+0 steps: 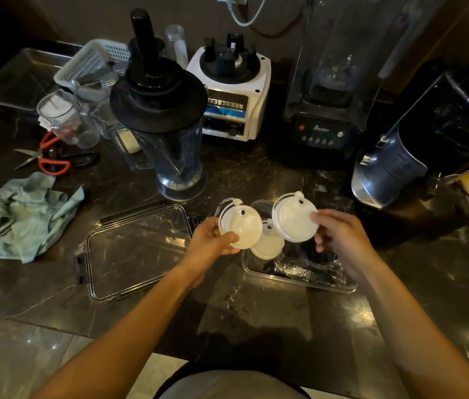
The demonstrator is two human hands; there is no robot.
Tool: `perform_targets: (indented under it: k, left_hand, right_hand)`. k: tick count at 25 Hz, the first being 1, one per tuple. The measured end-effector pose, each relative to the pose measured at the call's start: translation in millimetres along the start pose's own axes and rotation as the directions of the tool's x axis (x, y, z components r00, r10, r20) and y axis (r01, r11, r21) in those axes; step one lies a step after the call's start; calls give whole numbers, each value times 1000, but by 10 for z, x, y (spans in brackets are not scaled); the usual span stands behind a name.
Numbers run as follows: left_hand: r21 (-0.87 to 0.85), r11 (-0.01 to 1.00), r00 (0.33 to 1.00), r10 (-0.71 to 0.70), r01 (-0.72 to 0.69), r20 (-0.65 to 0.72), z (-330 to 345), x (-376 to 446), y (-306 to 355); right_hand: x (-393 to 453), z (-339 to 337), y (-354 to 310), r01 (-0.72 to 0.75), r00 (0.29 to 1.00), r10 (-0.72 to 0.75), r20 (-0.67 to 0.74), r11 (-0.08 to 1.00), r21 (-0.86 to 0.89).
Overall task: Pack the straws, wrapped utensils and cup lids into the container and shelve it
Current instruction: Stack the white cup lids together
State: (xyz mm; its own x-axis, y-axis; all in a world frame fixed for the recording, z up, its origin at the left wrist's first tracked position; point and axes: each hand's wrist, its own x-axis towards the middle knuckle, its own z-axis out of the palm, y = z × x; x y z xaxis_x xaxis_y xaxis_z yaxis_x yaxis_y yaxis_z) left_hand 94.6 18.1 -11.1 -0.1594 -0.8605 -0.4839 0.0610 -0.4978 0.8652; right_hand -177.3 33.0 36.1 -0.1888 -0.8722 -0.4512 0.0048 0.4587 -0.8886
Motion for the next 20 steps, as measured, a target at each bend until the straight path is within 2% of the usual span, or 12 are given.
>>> perform_targets:
  k: [2,4,6,12,20]
  left_hand:
    - [-20,1000,1000,-10,11,25,54,-9,3]
    - [-58,998,996,-17,22,86,109,-24,-7]
    - [-120,992,986,-6,26,168,137,-44,-24]
    - [-284,952,949,-22,116,315,112,-124,-5]
    - [-126,988,968,-54,87,246,144,-118,-23]
  right_hand:
    - [-42,64,-14,-47,994,35,106,992,119]
    - [-82,202,41,-54,983,46,178,998,39]
    - [-113,339,95,-38,980,43,193,999,-30]
    - [-129,428,165,-15,978,28,205,998,-68]
    - [-167,533,140,126,968,-68,240,963,-236]
